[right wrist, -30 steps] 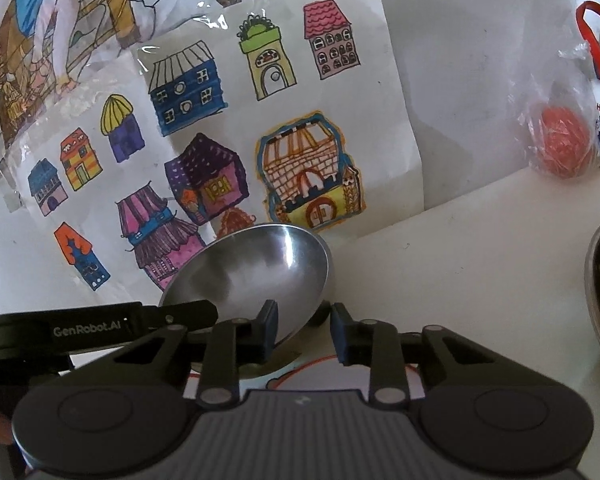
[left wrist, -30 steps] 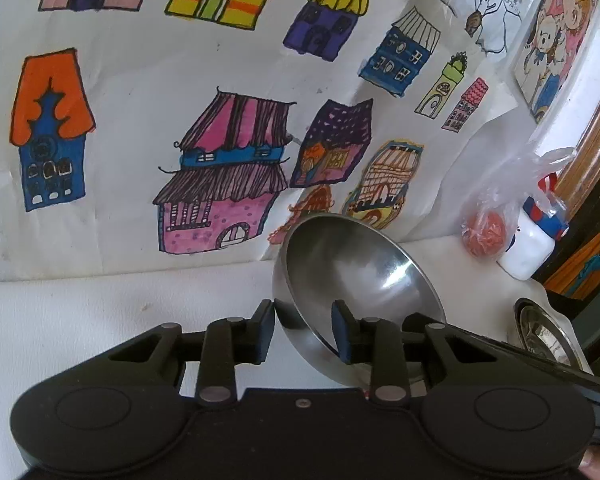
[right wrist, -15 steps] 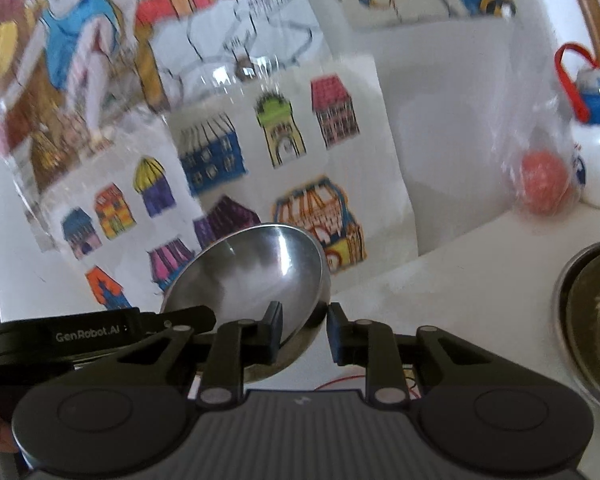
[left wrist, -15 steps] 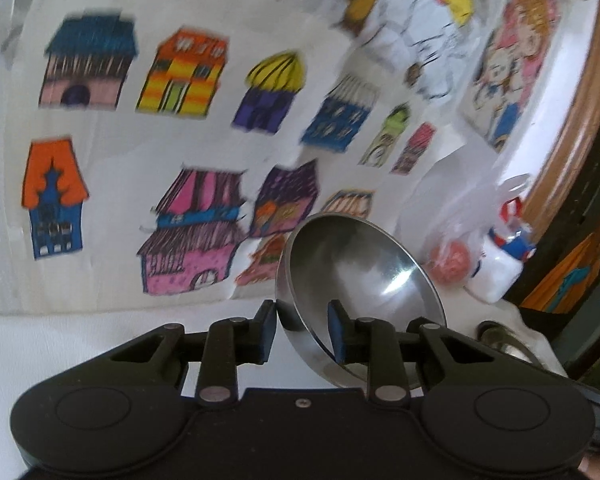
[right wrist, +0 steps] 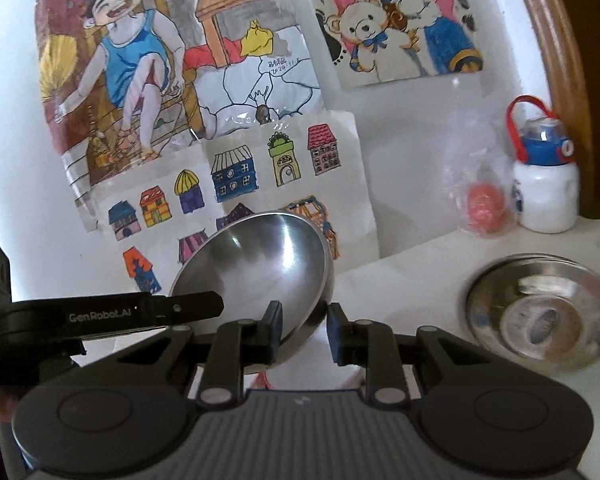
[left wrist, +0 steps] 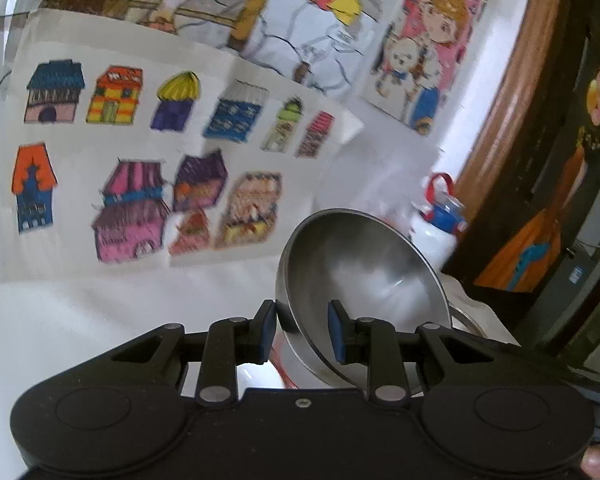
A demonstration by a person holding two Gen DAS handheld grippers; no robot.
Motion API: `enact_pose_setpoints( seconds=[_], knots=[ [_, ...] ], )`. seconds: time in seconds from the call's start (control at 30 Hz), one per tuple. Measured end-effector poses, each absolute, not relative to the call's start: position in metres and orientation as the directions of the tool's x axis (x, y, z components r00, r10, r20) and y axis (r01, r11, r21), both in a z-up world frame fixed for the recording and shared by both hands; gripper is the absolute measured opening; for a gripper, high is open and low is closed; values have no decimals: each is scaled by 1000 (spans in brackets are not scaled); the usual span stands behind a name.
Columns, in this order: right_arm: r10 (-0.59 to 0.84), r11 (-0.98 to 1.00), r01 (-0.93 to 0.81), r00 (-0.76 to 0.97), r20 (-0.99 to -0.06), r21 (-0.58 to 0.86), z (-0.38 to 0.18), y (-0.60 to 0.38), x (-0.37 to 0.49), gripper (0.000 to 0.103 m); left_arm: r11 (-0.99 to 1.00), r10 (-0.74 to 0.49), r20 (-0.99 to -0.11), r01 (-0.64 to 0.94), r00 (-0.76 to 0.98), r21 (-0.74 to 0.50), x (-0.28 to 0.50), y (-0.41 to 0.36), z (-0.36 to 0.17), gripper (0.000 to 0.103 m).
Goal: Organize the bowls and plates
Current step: 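Carry the steel bowl with both grippers and lower it beside the duck sticker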
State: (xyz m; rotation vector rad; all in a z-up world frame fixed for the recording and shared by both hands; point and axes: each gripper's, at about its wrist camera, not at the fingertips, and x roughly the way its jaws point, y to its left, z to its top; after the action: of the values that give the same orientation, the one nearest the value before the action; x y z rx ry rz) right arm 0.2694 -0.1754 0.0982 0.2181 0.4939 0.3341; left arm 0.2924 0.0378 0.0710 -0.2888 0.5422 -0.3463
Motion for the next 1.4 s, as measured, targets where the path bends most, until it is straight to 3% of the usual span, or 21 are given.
enact_pose_setpoints(
  seconds=[0.3, 0.97, 1.4],
  knots=[
    [335, 936, -224, 807, -487, 273, 92, -209, 212, 27, 888, -439, -520, 264, 733, -378, 249, 8, 57, 29],
    [392, 918, -244, 681, -619, 312, 67, -220, 157, 27, 915, -394, -721, 164, 570, -370, 204, 3, 27, 29],
    [423, 905, -281, 662, -619, 318, 65, -207, 161, 28, 923, -367, -748, 116, 553, -367, 203, 16, 24, 30]
  ],
)
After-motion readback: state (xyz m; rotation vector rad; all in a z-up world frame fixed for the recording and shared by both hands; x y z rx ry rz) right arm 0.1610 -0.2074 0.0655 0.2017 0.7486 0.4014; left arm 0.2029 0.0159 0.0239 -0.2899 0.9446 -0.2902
